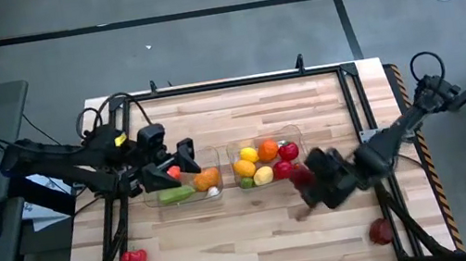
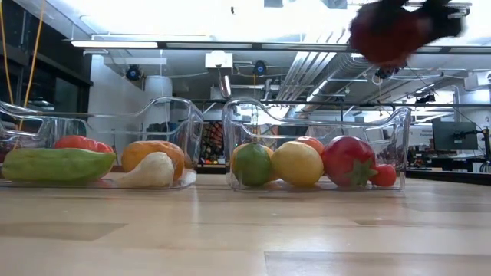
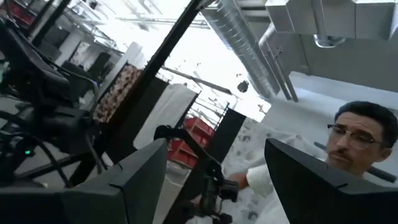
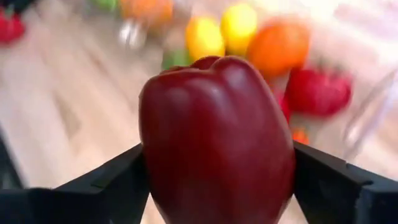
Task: Sort produce into baskets
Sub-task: Put the top red apple into the right transparent bin, then put the red apple into the right transparent bin
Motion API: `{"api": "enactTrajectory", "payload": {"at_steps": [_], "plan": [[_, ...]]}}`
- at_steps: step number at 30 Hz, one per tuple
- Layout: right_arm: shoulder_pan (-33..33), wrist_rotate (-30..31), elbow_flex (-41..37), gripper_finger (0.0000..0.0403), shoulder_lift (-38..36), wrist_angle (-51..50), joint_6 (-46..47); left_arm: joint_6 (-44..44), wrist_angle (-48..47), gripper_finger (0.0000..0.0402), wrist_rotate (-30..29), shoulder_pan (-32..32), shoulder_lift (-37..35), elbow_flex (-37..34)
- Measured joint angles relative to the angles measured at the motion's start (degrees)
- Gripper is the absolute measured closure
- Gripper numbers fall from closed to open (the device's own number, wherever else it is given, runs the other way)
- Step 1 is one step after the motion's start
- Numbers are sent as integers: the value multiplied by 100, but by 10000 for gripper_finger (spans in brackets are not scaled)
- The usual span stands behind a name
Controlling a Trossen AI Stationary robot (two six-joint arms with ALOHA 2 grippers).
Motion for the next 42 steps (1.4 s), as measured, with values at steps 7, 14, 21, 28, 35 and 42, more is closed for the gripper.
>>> {"api": "enactTrajectory", "payload": {"at_steps": [7, 14, 21, 28, 35, 42], "plan": [[-1373, -35, -187, 48, 29, 1663, -1608, -1, -187, 142, -47, -7, -27, 0], [-1942, -688, -151, 45, 31, 2289, -2411, -94, -885, 142, -208, -13, -27, 0], [-1337, -2519, -75, 44, 22, 1022, -1706, 131, -1249, 142, -268, -11, -23, 0], [514, -3320, -156, 43, 22, 63, 953, 164, -1248, 142, -368, 108, -23, 0], [2034, -4354, -872, 43, 22, 495, 4755, 163, -1244, 142, -376, 359, -23, 0], [2443, -5265, -1726, 43, 27, 747, 5786, 148, -1244, 142, -379, 532, -23, 0]]}}
